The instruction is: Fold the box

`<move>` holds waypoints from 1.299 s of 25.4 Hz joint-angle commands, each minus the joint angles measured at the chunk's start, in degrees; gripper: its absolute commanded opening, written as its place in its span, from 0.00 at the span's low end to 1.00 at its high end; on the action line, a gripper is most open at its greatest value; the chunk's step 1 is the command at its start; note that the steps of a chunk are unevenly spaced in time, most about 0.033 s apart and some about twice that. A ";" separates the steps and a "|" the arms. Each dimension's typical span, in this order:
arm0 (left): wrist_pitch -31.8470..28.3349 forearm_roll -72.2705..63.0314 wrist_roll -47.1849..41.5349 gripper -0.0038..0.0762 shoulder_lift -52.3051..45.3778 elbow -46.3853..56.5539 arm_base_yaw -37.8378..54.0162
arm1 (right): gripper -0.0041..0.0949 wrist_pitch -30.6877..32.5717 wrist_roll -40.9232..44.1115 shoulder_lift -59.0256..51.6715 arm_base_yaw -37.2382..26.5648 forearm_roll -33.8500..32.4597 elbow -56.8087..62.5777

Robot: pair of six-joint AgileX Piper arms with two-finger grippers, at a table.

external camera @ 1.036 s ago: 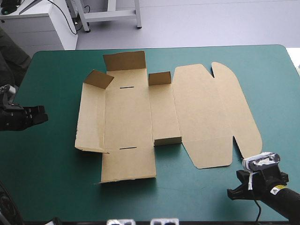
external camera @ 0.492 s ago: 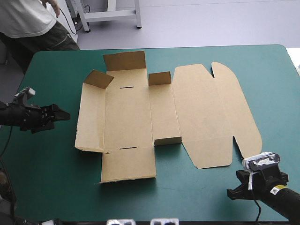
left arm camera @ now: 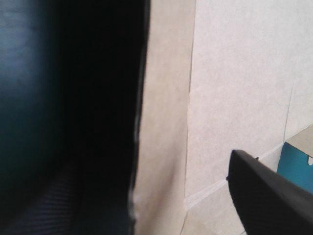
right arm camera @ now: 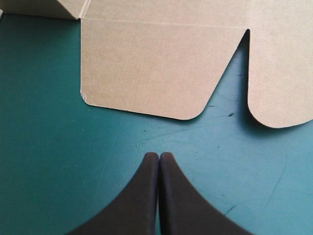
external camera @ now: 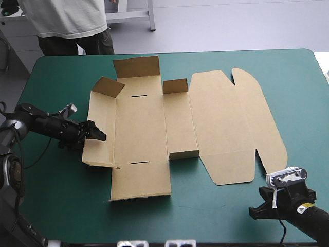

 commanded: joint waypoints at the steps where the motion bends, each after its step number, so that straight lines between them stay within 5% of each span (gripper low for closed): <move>1: 3.87 -4.61 -0.65 0.77 -1.70 -1.13 -1.70 | 0.02 -2.49 -0.19 0.35 -0.01 1.44 -1.54; 5: 2.16 -4.59 -1.76 0.67 -1.58 -1.13 -2.70 | 0.02 -2.49 -0.19 0.35 -0.01 1.44 -1.54; 10: 1.09 -4.59 -4.59 0.08 -1.33 -1.13 -2.70 | 0.02 -2.49 -0.19 0.35 -0.01 1.44 -1.54; 11: 1.09 -4.59 -5.04 0.04 -0.92 -1.13 -2.70 | 0.02 -2.49 -0.19 0.35 -0.01 1.44 -1.54; 33: 2.51 -1.65 2.51 0.04 0.78 -5.66 -5.69 | 0.02 -2.39 -0.19 0.35 -0.01 1.73 -1.54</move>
